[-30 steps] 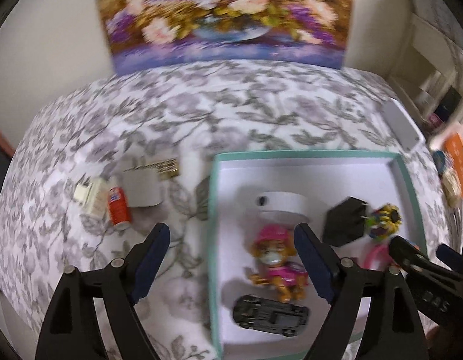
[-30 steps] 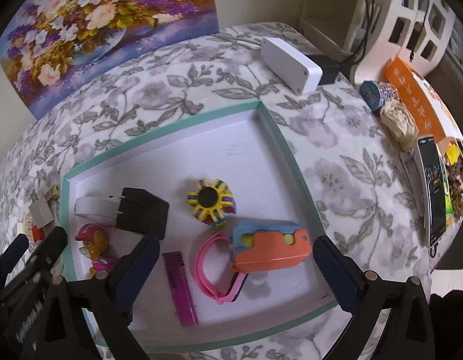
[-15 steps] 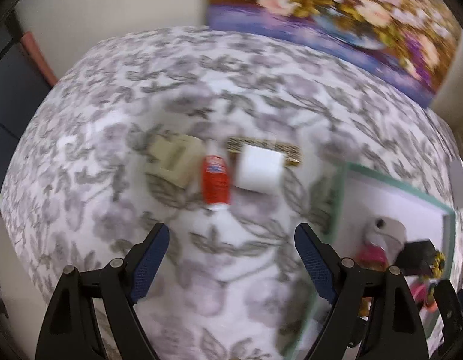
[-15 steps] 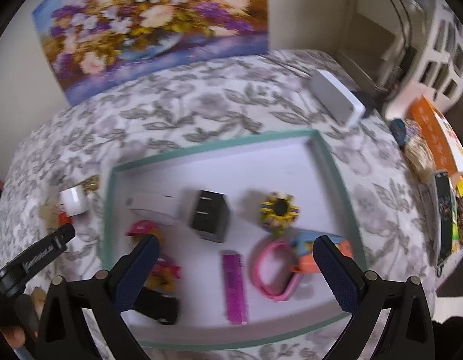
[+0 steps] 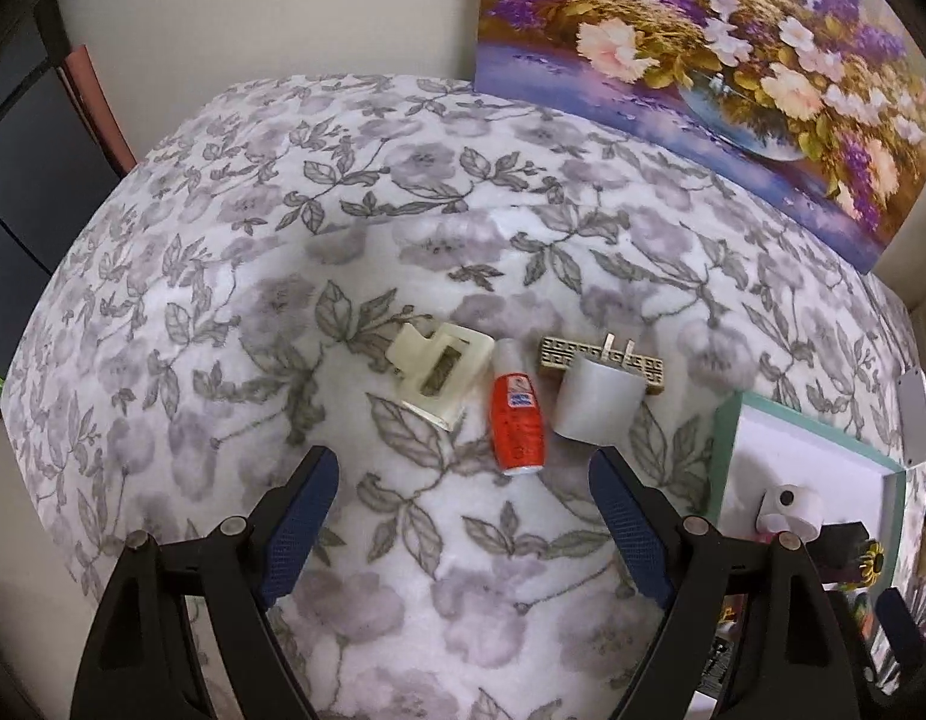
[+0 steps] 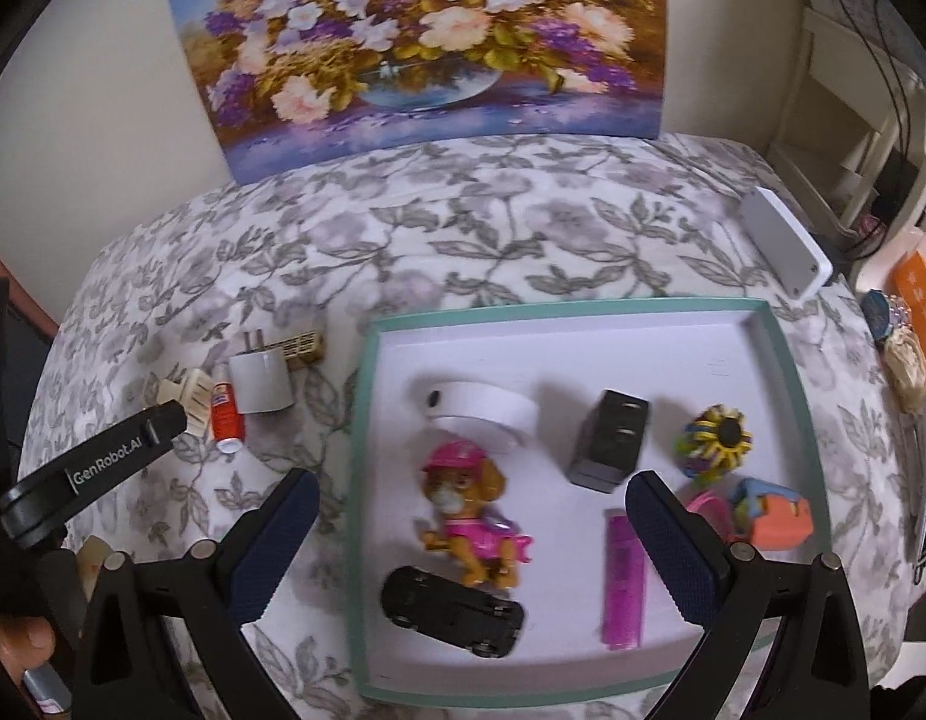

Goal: Organize rigid objects
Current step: 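Move both tools back out of the tray toward the cream hair clip and white charger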

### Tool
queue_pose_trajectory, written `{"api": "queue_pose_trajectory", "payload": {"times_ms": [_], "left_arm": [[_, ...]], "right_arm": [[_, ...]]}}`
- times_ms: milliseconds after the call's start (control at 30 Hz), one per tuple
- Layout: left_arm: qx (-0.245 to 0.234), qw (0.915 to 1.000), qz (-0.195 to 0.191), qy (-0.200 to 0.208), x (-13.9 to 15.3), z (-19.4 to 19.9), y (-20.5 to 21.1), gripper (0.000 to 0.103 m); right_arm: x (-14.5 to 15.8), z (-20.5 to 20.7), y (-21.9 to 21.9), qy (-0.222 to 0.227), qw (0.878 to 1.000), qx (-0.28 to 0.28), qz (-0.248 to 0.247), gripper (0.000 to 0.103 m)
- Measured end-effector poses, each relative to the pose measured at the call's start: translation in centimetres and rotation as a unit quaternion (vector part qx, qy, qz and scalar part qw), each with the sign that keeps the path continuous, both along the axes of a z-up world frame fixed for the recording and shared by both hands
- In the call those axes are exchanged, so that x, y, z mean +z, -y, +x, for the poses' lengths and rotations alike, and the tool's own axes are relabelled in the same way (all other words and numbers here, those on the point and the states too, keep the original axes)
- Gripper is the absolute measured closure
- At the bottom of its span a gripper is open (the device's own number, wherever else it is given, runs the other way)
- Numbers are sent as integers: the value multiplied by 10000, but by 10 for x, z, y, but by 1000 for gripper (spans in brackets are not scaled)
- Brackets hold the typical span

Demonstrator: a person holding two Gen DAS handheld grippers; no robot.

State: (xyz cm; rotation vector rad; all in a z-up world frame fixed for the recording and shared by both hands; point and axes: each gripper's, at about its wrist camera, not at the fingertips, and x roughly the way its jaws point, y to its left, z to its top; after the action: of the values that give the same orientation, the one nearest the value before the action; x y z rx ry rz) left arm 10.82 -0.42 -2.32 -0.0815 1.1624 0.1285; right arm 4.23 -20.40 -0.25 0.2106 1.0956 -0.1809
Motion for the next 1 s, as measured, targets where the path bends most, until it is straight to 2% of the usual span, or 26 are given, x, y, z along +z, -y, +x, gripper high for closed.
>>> {"api": "queue_pose_trajectory", "payload": {"times_ms": [267,467,633,767,900,1000], "left_arm": [[362,9986,-380,62,0,22,-51,17],[691,9958,-576,-166,-21,41,-84,17],[728,9933,-804,-402,-41,56,-90,17],[701,9915,-991,-462,-48,66,-88,17],[540,9915,-1091,-461,-50,77,-76,17],[353,9931,-1020,-457,-50,84,-66,17]], "right_arm": [[1,27,-44,180,9985,481,163,0],[-10,59,-83,188,9950,893,412,0],[-34,83,-94,-42,9955,810,495,0],[-50,98,-93,-180,9957,744,528,10],[-62,109,-95,-230,9952,747,595,14],[-68,114,-97,-260,9949,780,576,17]]}}
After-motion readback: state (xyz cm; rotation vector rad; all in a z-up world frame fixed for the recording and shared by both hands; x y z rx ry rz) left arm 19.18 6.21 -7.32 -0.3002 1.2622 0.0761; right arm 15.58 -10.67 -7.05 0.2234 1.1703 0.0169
